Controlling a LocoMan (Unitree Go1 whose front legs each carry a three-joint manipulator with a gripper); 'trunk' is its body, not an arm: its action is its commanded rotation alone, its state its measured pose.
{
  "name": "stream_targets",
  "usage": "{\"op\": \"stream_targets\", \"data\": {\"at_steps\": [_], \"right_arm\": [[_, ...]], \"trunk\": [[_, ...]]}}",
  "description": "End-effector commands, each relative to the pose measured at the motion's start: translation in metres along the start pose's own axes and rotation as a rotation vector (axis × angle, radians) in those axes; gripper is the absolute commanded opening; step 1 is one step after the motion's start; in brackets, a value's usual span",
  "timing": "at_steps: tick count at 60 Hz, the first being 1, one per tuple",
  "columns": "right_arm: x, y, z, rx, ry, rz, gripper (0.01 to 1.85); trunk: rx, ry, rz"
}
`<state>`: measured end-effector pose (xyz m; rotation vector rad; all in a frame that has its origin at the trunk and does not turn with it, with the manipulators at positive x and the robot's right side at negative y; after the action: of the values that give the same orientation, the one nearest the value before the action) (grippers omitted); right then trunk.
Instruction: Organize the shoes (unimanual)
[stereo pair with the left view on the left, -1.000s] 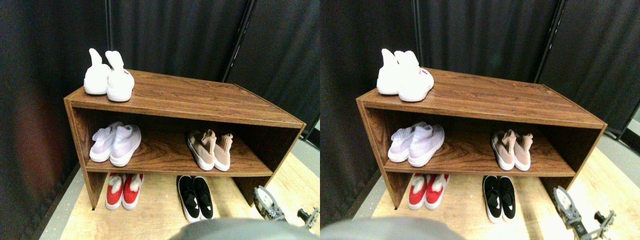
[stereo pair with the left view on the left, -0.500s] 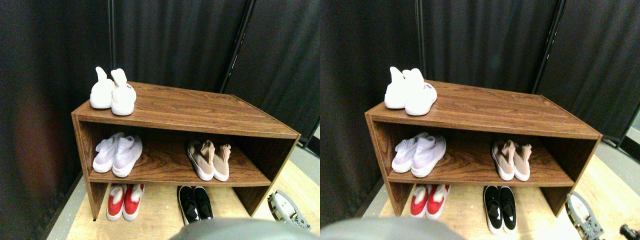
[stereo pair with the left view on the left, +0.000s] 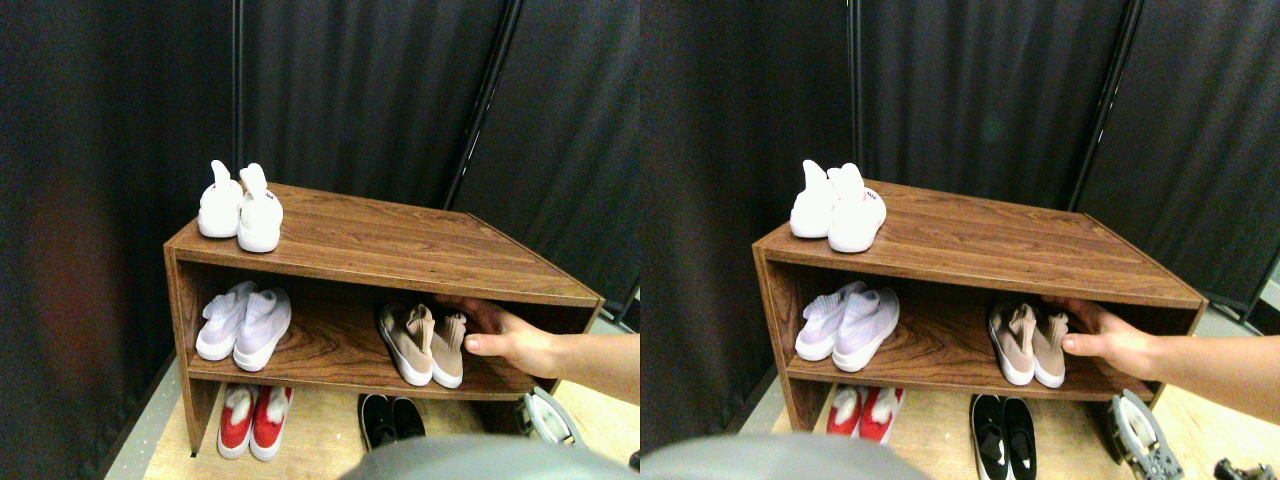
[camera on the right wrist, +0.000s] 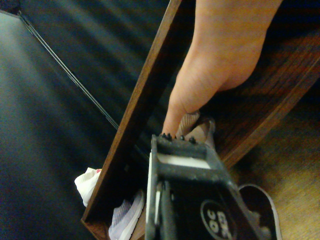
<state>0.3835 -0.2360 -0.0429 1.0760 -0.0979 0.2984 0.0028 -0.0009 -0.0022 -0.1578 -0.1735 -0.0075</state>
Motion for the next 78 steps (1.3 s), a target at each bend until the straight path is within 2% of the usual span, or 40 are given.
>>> {"op": "stream_targets", "data": {"at_steps": [1, 34, 43, 60, 78], "right_arm": [[0.0024, 0.0054, -0.0023, -0.01, -0.006, 0.033, 0.06], [0.0092, -0.0016, -0.0076, 0.038, -0.006, 0.006, 0.06], [0.0095, -0.0035, -0.0079, 0.045, -0.011, -0.01, 0.06], [0.0091, -0.0036, -0.0069, 0.042, 0.0, 0.008, 0.06], [0.0094, -0.0018, -0.0063, 0.065, -0.018, -0.009, 0.06]], "trunk": [[-0.008, -0.015, 0.006], [-0.002, 0.015, 0.004], [0.0, 0.017, 0.004], [0.002, 0.018, 0.001], [0.001, 0.029, -0.006]]}}
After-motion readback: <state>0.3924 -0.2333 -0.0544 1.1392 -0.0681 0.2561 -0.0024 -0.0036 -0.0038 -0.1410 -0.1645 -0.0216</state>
